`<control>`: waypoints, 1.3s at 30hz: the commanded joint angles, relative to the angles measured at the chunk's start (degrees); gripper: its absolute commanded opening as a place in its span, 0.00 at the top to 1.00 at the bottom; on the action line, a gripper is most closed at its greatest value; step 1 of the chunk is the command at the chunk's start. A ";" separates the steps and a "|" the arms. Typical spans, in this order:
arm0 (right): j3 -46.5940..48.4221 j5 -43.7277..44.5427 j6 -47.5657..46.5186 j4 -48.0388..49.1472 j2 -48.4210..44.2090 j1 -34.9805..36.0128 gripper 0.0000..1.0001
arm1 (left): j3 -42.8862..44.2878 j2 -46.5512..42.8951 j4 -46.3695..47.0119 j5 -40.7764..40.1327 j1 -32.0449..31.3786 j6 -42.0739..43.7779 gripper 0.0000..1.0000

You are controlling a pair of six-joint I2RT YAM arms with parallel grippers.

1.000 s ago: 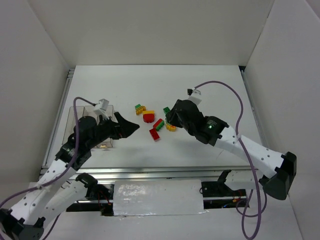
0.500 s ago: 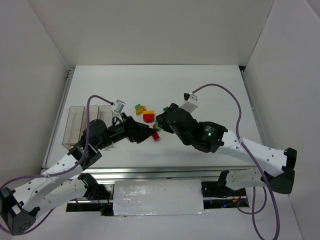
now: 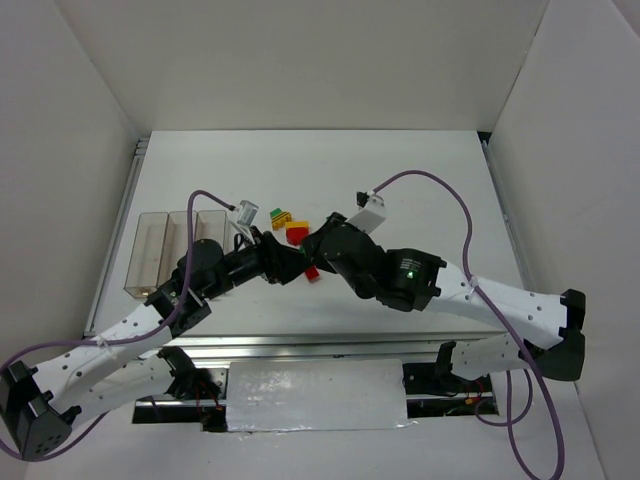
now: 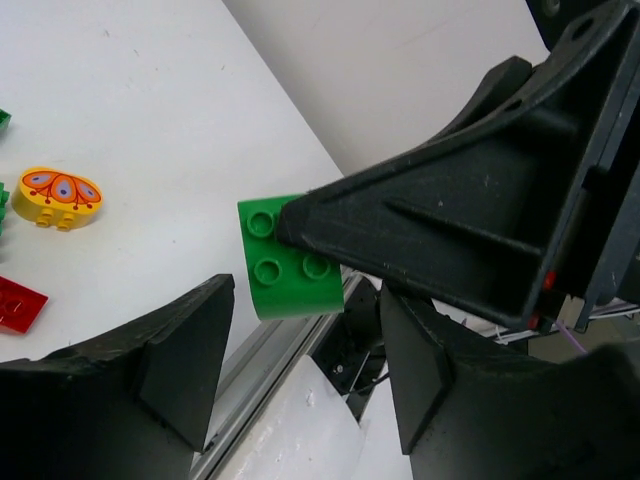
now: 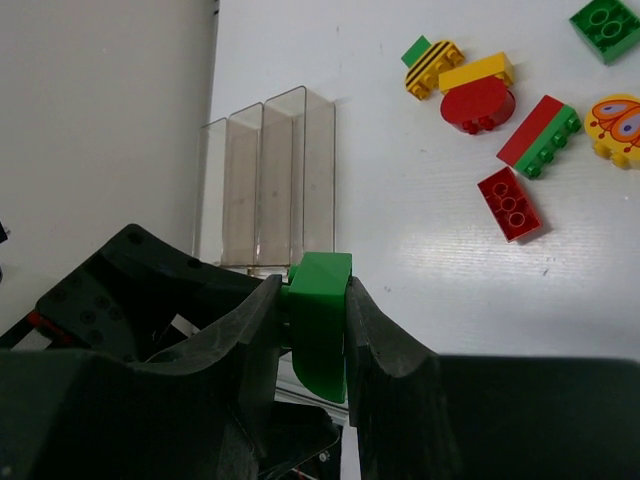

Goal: Sort the legos into containers by color

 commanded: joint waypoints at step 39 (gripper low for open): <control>-20.02 -8.25 -14.26 9.59 -21.46 -17.91 0.00 | 12.92 12.07 -28.29 -21.62 33.03 42.17 1.00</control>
